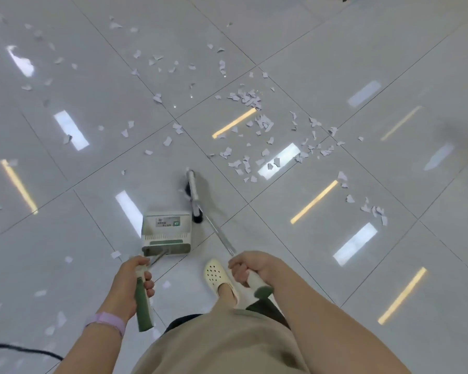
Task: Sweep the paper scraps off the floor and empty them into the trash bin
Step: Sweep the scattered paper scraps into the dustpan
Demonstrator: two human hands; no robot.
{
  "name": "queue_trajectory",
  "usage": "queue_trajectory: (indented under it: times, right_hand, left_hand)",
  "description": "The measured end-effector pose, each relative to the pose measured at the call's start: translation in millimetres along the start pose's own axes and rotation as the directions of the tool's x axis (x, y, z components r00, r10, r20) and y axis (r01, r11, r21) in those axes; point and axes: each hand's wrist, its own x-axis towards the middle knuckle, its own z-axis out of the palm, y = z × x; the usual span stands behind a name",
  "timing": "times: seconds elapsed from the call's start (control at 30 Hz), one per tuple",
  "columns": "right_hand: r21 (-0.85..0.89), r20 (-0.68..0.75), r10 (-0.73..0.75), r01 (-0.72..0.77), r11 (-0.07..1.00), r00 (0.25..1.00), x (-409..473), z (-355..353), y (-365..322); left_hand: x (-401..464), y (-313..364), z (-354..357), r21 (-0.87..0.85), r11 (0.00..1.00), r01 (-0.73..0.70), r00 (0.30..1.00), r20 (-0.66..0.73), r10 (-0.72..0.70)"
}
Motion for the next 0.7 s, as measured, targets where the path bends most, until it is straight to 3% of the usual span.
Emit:
queue_trajectory:
  times: [0.23, 0.37, 0.5, 0.7]
  right_hand:
    - [0.051, 0.103, -0.127, 0.122, 0.991, 0.987, -29, 10, 14]
    - [0.034, -0.075, -0.255, 0.258, 0.965, 0.964, -63, 2, 57]
    - [0.049, -0.263, -0.364, 0.389, 0.920, 0.893, -78, -31, 116]
    - [0.028, -0.451, -0.363, 0.420, 0.907, 0.815, -81, -79, 218]
  left_hand:
    - [-12, -34, -17, -0.066, 0.994, -0.084, 0.995, -0.059, 0.080]
    - [-36, -67, -18, -0.165, 0.978, -0.131, 0.991, -0.054, 0.123]
    - [-53, -103, -22, -0.285, 0.944, -0.165, 0.986, -0.027, 0.164]
    - [-88, -164, -36, -0.347, 0.925, -0.154, 0.981, 0.059, 0.186]
